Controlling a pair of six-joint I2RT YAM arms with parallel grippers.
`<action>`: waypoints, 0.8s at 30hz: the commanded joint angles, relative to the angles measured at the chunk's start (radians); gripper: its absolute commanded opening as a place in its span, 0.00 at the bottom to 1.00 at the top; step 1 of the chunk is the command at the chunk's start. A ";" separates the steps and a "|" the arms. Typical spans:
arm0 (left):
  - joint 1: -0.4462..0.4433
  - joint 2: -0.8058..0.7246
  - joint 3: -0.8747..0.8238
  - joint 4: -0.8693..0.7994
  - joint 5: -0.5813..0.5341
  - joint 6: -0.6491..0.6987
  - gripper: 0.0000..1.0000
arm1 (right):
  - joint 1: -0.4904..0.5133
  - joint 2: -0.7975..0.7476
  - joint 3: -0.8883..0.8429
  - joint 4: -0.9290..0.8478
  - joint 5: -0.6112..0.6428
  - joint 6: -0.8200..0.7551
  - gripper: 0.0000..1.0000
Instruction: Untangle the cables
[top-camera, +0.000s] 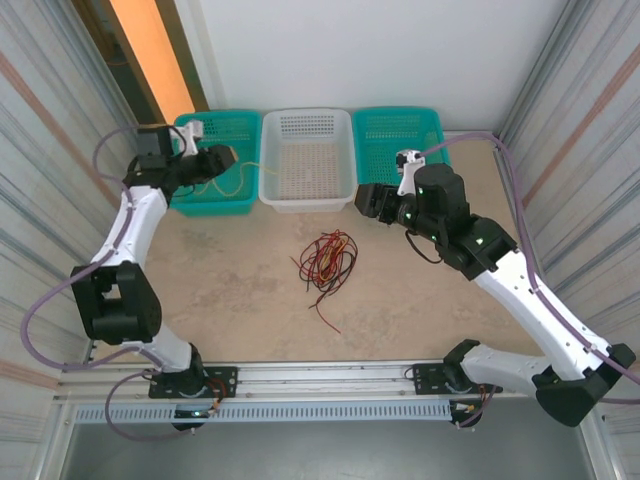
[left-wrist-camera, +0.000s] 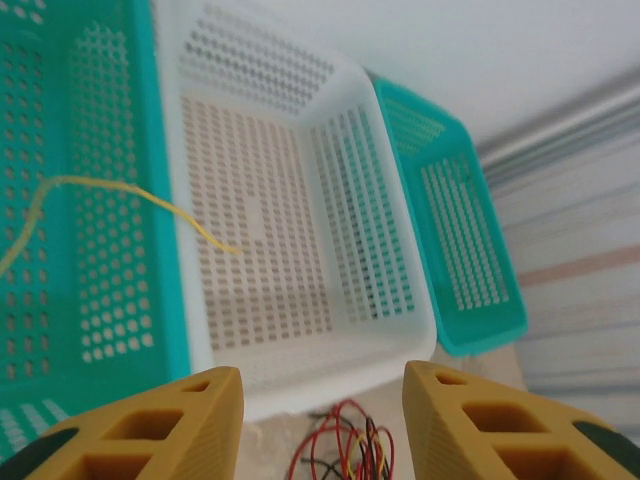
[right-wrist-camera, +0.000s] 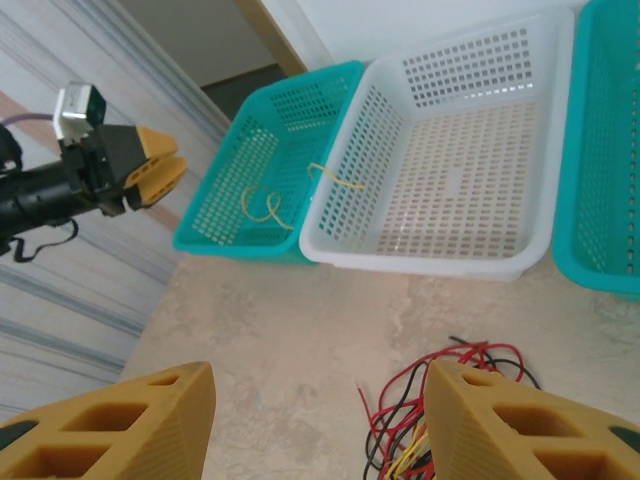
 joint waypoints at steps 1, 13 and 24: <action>-0.038 -0.020 -0.045 -0.067 -0.093 0.069 0.46 | 0.000 0.008 -0.004 -0.005 -0.005 0.017 0.55; -0.217 0.125 0.132 -0.243 -0.440 0.133 0.45 | 0.011 0.015 -0.037 -0.020 0.011 0.038 0.53; -0.254 -0.179 -0.142 -0.146 -0.426 0.078 0.38 | 0.033 0.134 -0.160 -0.027 -0.007 0.199 0.53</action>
